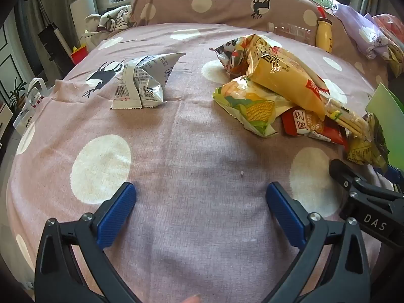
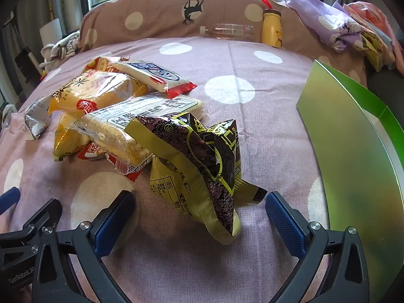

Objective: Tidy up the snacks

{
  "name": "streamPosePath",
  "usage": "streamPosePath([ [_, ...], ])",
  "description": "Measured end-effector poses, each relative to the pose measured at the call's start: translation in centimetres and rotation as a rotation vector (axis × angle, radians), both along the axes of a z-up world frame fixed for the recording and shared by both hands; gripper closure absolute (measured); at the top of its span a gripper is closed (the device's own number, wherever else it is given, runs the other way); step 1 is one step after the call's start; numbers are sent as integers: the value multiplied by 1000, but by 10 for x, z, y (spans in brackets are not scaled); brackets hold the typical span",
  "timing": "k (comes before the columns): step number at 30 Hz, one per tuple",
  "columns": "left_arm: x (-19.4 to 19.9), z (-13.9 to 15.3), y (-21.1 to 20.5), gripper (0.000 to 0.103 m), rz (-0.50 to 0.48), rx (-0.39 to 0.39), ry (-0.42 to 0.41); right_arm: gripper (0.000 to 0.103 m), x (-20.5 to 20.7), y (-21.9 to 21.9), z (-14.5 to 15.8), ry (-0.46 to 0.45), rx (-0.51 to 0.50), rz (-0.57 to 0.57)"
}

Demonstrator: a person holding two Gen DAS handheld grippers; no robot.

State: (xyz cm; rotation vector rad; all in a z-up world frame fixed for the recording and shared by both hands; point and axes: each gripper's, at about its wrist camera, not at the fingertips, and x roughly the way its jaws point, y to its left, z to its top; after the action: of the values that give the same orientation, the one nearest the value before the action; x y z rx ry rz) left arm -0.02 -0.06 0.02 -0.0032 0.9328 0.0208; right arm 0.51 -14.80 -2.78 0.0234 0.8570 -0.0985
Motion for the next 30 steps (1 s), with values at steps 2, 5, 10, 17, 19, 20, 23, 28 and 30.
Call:
streamPosePath([
  [2, 0, 0, -1, 0, 2, 3, -1, 0, 0, 0, 0, 0, -1, 0],
  [5, -2, 0, -4, 0, 4, 6, -2, 0, 0, 0, 0, 0, -1, 0],
  [10, 0, 0, -1, 0, 2, -7, 5, 0, 0, 0, 0, 0, -1, 0],
  [17, 0, -3, -1, 0, 5, -5, 3, 0, 0, 0, 0, -1, -1, 0],
  [19, 0, -2, -1, 0, 5, -5, 4, 0, 0, 0, 1, -1, -1, 0],
  [20, 0, -3, -1, 0, 5, -5, 4, 0, 0, 0, 1, -1, -1, 0],
  [23, 0, -3, 0, 0, 6, -4, 3, 0, 0, 0, 1, 1, 1, 0],
  [28, 0, -3, -1, 0, 4, -7, 4, 0, 0, 0, 1, 0, -1, 0],
  [30, 0, -3, -2, 0, 5, -6, 4, 0, 0, -1, 1, -1, 1, 0],
])
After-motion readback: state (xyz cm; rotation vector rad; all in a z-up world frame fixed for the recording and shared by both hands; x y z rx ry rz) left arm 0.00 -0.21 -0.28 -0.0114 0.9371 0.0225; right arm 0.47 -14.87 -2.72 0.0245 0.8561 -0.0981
